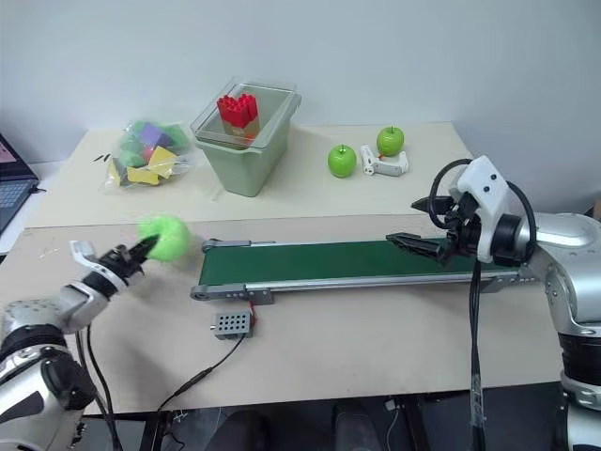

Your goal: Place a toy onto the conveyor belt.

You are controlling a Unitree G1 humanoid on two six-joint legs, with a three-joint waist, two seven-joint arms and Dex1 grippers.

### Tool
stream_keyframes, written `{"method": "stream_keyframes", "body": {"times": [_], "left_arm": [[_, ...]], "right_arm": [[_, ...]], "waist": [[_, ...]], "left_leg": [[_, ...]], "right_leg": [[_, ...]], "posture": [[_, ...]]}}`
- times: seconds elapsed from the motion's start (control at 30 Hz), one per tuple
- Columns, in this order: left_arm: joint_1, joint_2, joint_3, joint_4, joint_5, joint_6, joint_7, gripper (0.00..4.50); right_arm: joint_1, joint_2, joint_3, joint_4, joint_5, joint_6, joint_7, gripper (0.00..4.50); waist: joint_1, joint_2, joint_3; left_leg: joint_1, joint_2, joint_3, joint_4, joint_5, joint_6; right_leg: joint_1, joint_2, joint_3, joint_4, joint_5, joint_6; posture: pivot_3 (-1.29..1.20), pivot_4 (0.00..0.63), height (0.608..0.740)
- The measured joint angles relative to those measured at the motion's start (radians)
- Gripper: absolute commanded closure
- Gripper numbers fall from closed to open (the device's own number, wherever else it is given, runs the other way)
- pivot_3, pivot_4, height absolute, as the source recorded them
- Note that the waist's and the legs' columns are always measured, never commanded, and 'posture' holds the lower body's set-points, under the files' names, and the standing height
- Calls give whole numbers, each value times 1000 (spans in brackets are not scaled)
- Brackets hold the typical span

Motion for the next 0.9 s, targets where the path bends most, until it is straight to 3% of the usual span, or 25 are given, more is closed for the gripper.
{"method": "stream_keyframes", "body": {"times": [0.1,0.23,0.37,0.5,0.57,0.8,0.9], "left_arm": [[22,0,-26,-147,9,-53,5,4367],[10,-53,-162,-462,59,-162,2,4367],[-48,-98,-300,-624,122,-241,48,4367],[-6,3,-624,-773,463,-561,8,4367],[21,46,-717,-783,627,-753,25,4367],[118,187,-856,-770,1069,-1352,135,4367],[154,213,-889,-746,1202,-1509,200,4367]], "right_arm": [[-8,14,10,17,-5,-12,5,0],[-16,41,38,27,-7,-23,6,0],[-40,51,55,32,-13,-34,6,0],[-41,55,56,50,-17,-45,5,0],[-38,56,56,50,-17,-47,4,0],[-25,60,55,50,-17,-51,-4,0],[-25,62,55,50,-17,-51,-8,0]], "waist": [[2,0,0],[20,0,0],[23,-1,0],[5,0,0],[-2,0,0],[9,0,0],[13,0,0]], "left_leg": [[-1,0,0,0,0,0],[-2,0,0,0,1,-1],[-2,0,0,0,0,-1],[-1,0,3,-2,2,-4],[-1,0,3,-2,2,-4],[-2,1,3,-2,-2,4],[-2,1,3,-2,-2,4]], "right_leg": [[0,0,0,0,0,0],[1,-1,-1,-1,0,1],[1,0,0,-2,1,1],[-1,0,3,-4,1,1],[-1,1,3,-5,1,1],[-1,1,2,-12,1,1],[-1,1,2,-11,1,1]], "posture": [[0,150,740],[0,150,740],[0,150,740],[0,150,740],[0,150,740],[0,150,740],[0,150,740]]}}
